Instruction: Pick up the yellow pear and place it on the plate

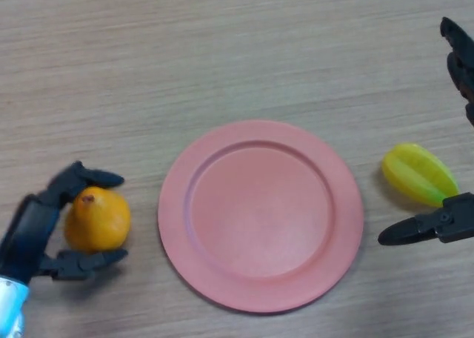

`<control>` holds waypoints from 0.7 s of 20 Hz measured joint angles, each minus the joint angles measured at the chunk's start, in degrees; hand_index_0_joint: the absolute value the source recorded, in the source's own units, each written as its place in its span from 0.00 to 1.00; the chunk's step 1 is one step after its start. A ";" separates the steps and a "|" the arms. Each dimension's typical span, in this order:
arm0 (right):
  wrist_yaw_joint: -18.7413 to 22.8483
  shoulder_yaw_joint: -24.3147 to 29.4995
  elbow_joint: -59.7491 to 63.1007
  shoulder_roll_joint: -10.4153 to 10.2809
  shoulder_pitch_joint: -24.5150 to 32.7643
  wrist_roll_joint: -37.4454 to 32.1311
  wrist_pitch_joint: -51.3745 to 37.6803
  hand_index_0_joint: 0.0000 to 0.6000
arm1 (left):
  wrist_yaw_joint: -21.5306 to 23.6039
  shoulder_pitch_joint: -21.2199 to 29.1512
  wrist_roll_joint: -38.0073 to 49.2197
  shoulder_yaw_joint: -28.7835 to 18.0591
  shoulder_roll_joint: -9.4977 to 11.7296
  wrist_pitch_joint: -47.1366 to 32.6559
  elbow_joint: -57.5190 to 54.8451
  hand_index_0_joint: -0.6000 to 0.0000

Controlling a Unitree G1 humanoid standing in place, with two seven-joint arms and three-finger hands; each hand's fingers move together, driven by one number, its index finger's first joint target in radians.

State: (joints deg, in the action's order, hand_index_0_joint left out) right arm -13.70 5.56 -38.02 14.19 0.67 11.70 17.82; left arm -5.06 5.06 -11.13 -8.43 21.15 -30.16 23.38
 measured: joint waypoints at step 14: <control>0.04 -0.07 -4.18 -0.10 -1.41 -0.51 1.86 0.00 | -8.64 3.30 4.68 13.30 -10.16 22.28 -15.08 0.00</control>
State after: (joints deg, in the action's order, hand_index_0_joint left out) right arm -13.66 5.49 -42.20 14.09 -0.73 11.19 19.68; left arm -13.70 8.35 -6.45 4.87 10.99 -7.88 8.30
